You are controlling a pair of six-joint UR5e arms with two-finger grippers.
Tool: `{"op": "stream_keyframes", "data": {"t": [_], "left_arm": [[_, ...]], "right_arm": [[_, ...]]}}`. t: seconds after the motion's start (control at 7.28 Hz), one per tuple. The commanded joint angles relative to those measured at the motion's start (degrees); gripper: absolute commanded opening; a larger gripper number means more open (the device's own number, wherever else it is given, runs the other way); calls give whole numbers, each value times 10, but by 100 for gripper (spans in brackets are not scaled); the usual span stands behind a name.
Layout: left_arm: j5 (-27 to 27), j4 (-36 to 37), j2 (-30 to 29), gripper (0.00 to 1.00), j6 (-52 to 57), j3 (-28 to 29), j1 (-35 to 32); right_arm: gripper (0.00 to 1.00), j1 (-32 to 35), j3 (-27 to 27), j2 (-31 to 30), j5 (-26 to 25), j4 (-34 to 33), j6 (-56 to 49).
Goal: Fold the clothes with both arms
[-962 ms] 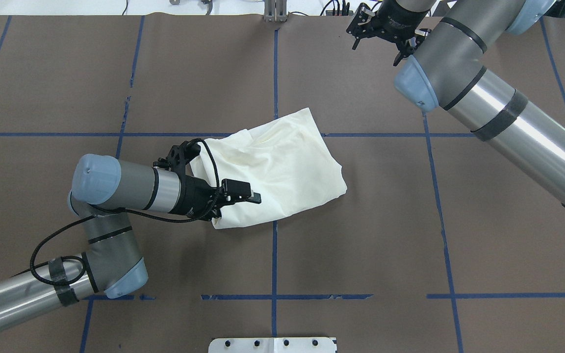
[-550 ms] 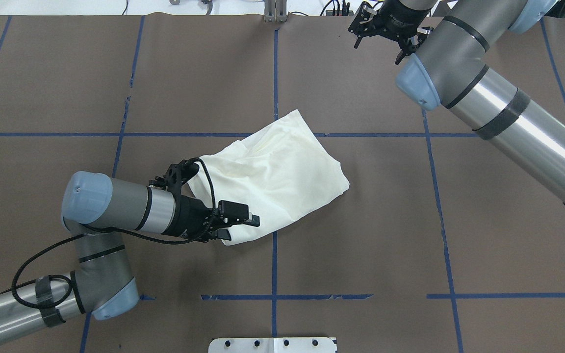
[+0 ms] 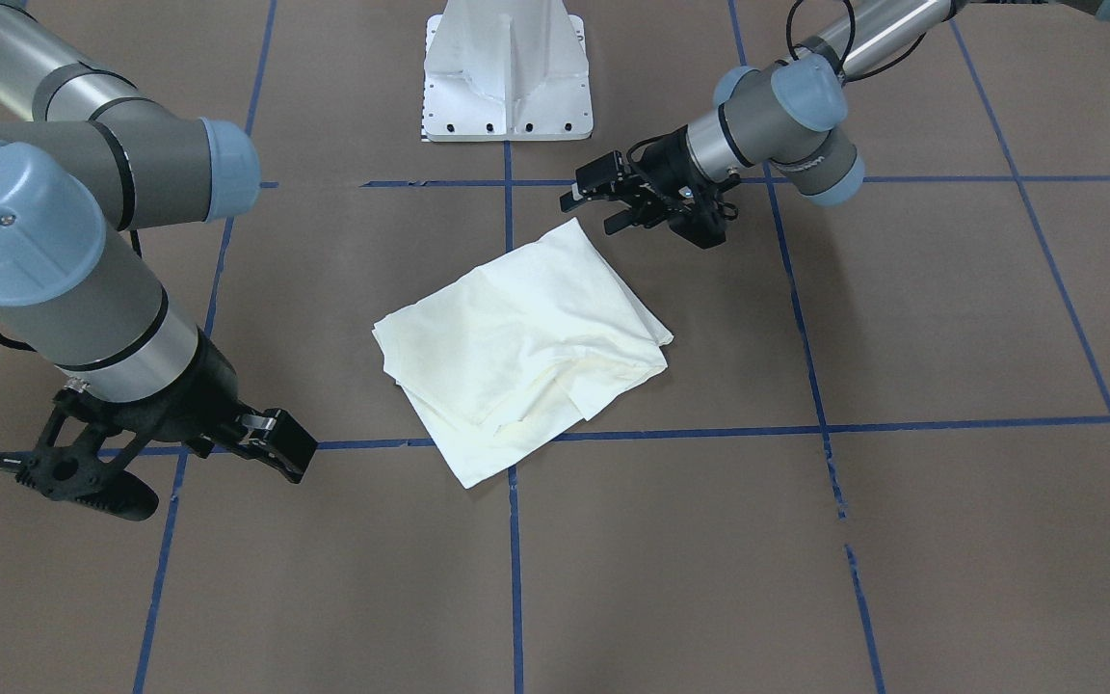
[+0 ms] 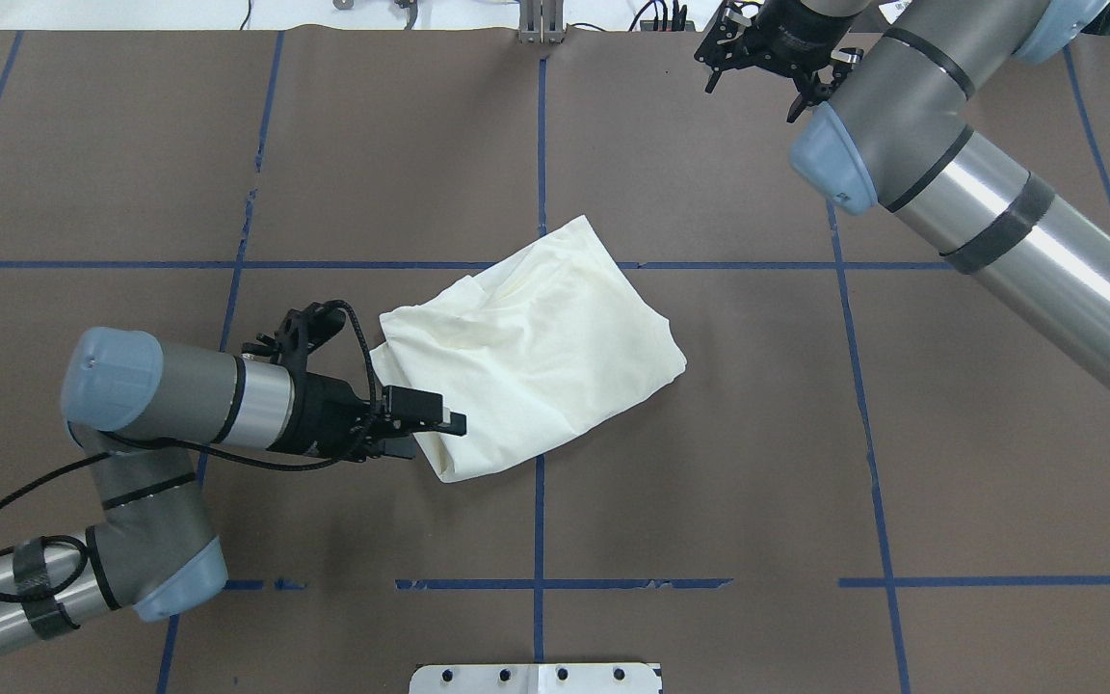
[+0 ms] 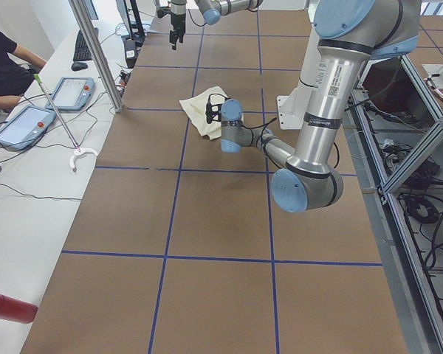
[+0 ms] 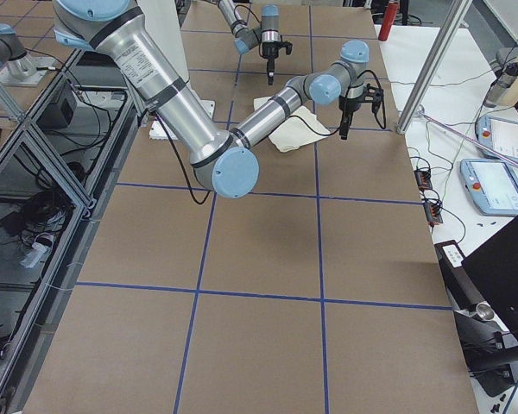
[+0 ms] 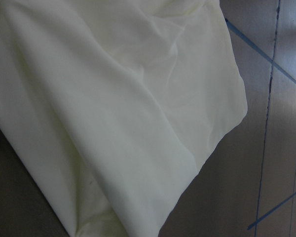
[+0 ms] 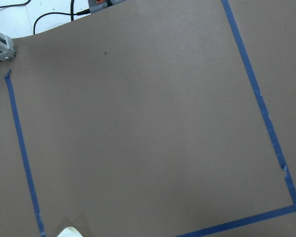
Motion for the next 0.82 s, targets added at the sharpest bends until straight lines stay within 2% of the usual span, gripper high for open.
{"op": "stream_keyframes", "data": {"t": [0.0,0.14,0.41,0.55,0.69], "left_arm": [[-3,93,39,100,165,-28,-127],[-2,139,46,100,273,-28,-196],[6,296,43,100,560,-22,-323],[11,365,43,100,690,-21,-365],[39,432,45,100,774,-22,-384]], "right_arm": [[100,32,31,-68,-7,0,-88],[100,55,33,-95,-7,0,-151],[100,102,33,-165,-3,1,-315],[100,128,32,-204,1,0,-390],[100,161,28,-241,4,-2,-478]]}}
